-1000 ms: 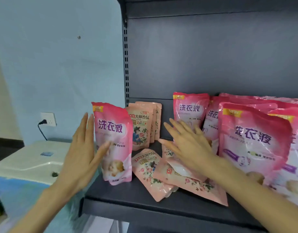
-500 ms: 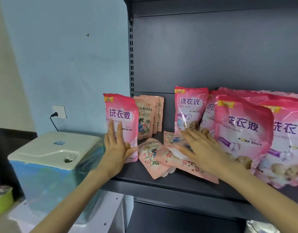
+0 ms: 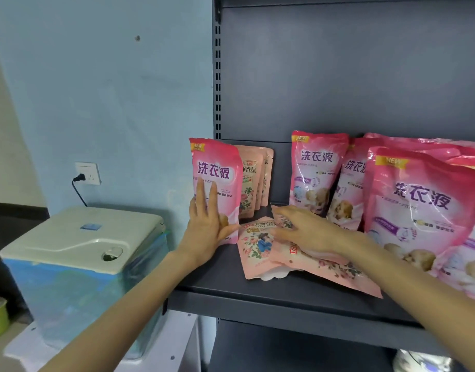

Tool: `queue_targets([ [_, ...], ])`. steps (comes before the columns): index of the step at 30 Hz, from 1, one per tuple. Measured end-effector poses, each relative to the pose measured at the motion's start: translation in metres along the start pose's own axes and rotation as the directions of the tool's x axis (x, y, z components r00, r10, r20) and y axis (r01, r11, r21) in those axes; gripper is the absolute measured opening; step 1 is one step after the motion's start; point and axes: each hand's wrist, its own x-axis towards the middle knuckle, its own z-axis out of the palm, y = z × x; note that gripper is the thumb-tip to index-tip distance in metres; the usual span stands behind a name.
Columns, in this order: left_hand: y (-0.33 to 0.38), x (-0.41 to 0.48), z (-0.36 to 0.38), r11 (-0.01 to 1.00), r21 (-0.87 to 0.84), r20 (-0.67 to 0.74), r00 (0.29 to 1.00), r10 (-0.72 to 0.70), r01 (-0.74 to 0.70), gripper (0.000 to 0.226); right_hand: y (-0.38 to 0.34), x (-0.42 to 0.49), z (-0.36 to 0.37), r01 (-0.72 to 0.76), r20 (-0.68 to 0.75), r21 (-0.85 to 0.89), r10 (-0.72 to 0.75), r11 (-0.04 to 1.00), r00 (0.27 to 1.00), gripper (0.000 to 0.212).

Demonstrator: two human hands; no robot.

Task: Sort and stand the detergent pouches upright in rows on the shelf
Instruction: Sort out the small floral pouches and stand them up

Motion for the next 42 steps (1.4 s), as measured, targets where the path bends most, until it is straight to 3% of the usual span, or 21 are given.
queue_targets([
  [3, -0.013, -0.010, 0.004, 0.995, -0.075, 0.074, 0.996, -0.055, 0.061, 0.091, -0.001, 0.015, 0.000, -0.009, 0.061, 0.010, 0.008, 1.000, 0.998, 0.060],
  [11, 0.001, -0.044, -0.013, 0.968, 0.164, 0.038, 0.982, 0.184, -0.188, 0.072, 0.003, 0.050, 0.002, -0.102, 0.129, 0.076, 0.091, 0.992, 0.987, 0.064],
  [18, -0.002, -0.014, -0.019, 0.935, 0.240, 0.053, 0.966, 0.254, -0.259, 0.065, 0.010, 0.075, 0.009, -0.195, 0.239, 0.144, 0.157, 0.970, 0.958, 0.064],
  [24, -0.002, -0.011, -0.015, 0.925, 0.265, 0.065, 0.962, 0.264, -0.272, 0.064, 0.017, 0.079, 0.002, -0.177, 0.125, 0.326, 0.143, 0.929, 0.982, 0.016],
  [32, 0.006, -0.012, -0.023, 0.972, 0.088, -0.016, 0.976, 0.219, -0.217, 0.061, 0.021, 0.046, -0.014, -0.113, -0.045, 0.625, 0.180, 0.772, 0.983, 0.013],
  [35, 0.017, -0.002, -0.033, 0.981, 0.008, -0.054, 0.979, 0.195, -0.195, 0.057, 0.023, 0.036, -0.022, -0.067, -0.125, 0.666, 0.199, 0.743, 0.972, 0.020],
  [42, 0.046, 0.014, -0.043, 0.959, -0.106, -0.139, 0.958, 0.249, -0.264, 0.048, 0.028, 0.013, -0.035, 0.055, -0.226, 0.777, 0.196, 0.627, 0.954, 0.013],
])
